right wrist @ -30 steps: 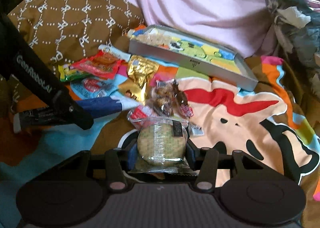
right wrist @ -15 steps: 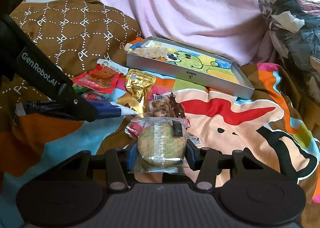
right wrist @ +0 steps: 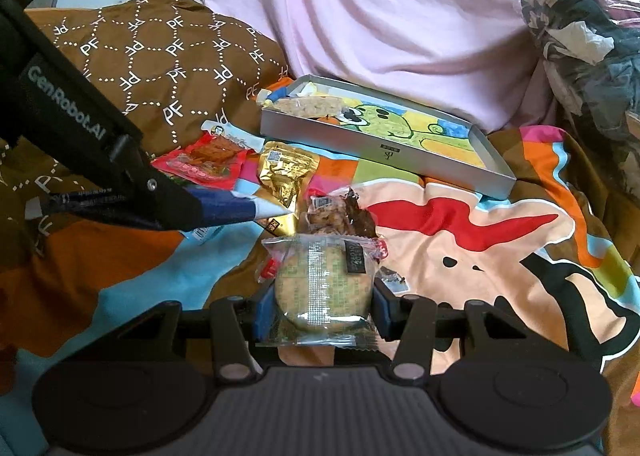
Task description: Organize snacks
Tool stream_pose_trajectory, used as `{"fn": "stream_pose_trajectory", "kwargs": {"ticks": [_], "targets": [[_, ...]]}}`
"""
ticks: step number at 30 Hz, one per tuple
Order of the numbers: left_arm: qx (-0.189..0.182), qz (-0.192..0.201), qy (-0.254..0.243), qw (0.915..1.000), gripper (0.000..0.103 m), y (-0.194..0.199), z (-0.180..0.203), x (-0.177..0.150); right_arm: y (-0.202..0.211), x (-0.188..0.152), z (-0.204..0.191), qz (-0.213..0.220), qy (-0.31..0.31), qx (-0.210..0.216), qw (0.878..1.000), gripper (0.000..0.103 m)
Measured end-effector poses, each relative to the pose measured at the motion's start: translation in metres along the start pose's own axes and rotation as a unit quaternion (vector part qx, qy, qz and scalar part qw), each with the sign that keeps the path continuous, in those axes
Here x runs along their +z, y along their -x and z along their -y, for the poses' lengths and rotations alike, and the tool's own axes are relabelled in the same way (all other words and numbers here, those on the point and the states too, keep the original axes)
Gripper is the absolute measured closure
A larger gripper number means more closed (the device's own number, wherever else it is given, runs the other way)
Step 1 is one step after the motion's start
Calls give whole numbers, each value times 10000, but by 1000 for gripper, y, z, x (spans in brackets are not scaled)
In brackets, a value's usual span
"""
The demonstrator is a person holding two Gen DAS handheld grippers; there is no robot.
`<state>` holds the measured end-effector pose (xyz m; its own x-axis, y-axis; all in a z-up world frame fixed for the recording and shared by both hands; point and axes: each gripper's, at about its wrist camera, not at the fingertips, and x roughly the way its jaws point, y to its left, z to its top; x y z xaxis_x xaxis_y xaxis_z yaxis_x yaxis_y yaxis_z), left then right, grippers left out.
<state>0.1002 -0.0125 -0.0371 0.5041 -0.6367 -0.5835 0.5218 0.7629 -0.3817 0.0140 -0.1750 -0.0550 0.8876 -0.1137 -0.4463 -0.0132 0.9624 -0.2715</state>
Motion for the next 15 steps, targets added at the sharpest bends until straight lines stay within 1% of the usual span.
{"fn": "stream_pose_trajectory", "kwargs": {"ticks": [9,15], "targets": [[178,249,-56,9995,80,3,0,4,-5,6,5,-110,-190,97,9997,50],[315,484,-40,9983,80,2,0,18,-9,16,11,-117,-344,208,9991,50]]}}
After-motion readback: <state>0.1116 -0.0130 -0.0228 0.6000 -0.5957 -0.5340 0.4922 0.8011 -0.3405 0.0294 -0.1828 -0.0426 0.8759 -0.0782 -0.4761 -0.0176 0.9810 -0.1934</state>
